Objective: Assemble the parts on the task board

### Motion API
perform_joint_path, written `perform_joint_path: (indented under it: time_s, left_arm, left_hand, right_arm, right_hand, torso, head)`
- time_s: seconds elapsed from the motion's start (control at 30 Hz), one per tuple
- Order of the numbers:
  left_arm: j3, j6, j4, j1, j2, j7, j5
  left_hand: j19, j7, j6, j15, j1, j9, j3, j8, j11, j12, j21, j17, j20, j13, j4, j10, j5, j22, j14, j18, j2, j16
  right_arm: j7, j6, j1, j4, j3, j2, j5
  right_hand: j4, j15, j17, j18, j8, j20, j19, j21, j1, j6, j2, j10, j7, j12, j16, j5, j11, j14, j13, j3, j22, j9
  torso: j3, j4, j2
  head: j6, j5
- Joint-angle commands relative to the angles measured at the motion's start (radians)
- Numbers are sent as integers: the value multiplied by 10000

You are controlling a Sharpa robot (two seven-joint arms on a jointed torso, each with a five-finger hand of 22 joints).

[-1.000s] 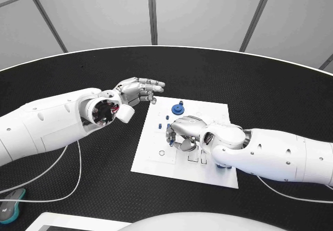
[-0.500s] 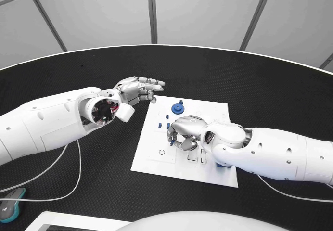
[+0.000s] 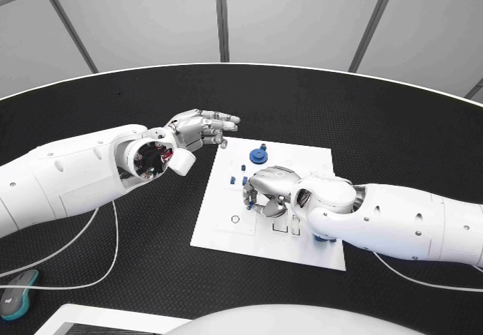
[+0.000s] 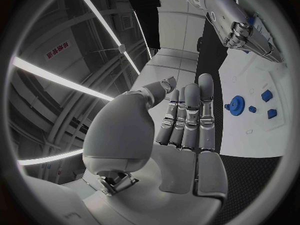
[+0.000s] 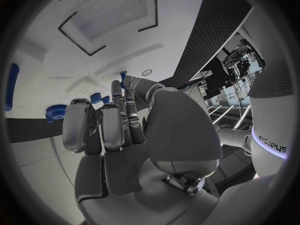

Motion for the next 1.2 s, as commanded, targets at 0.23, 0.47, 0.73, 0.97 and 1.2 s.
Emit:
perform_joint_path:
  time_s: [0.23,0.47,0.73,0.97,1.2]
  left_arm:
    - [0,8,5,1,0,-9,0]
    - [0,35,16,1,-3,-12,0]
    - [0,53,19,1,0,-18,0]
    - [0,67,21,1,2,-28,0]
    - [0,88,19,1,12,-39,0]
  left_hand:
    - [7,46,1,31,0,1,-84,-31,11,-54,-46,-15,70,4,-3,-64,-16,-16,-60,70,62,-59]
    - [7,46,1,31,0,1,-84,-31,11,-54,-46,-15,70,4,-3,-64,-16,-16,-60,70,62,-59]
    - [7,46,1,31,0,1,-84,-31,11,-54,-46,-15,70,4,-3,-64,-16,-16,-60,70,62,-59]
    - [12,46,8,37,-6,5,-109,-42,14,-60,-62,-15,78,10,14,-72,-16,-31,-61,71,78,-61]
    - [12,46,8,37,-6,5,-109,-42,14,-60,-62,-15,78,10,14,-72,-16,-31,-61,71,78,-61]
  right_arm:
    - [-10,72,0,-26,-1,77,0]
    - [-79,208,0,-55,-1,130,0]
    - [-196,544,0,-99,-9,201,0]
    - [-258,646,0,-143,-25,242,0]
    - [-160,555,-1,-212,-39,301,0]
  right_hand:
    - [-46,-29,17,-162,46,-37,168,-26,-99,-24,21,90,50,-37,64,61,14,379,7,4,765,8]
    - [-47,-26,26,-163,44,-34,169,-21,-111,-20,32,100,50,-49,72,61,14,381,8,2,770,16]
    - [-46,-24,36,-164,41,-33,170,-15,-124,-21,33,101,52,-58,79,59,17,383,7,-4,776,20]
    - [-41,-20,5,-155,34,-28,154,-58,-157,-27,31,97,56,-82,60,26,22,376,6,-26,747,29]
    - [23,83,-14,-142,-227,41,113,-146,-411,-393,-58,-238,167,-391,53,-17,144,364,-76,-158,703,-9]
  torso:
    - [-8,-6,-1]
    - [-8,3,1]
    - [-4,-4,5]
    - [4,-3,6]
    - [11,-3,-3]
  head:
    - [-28,12]
    - [-37,14]
    - [-60,19]
    - [-85,12]
    - [-103,7]
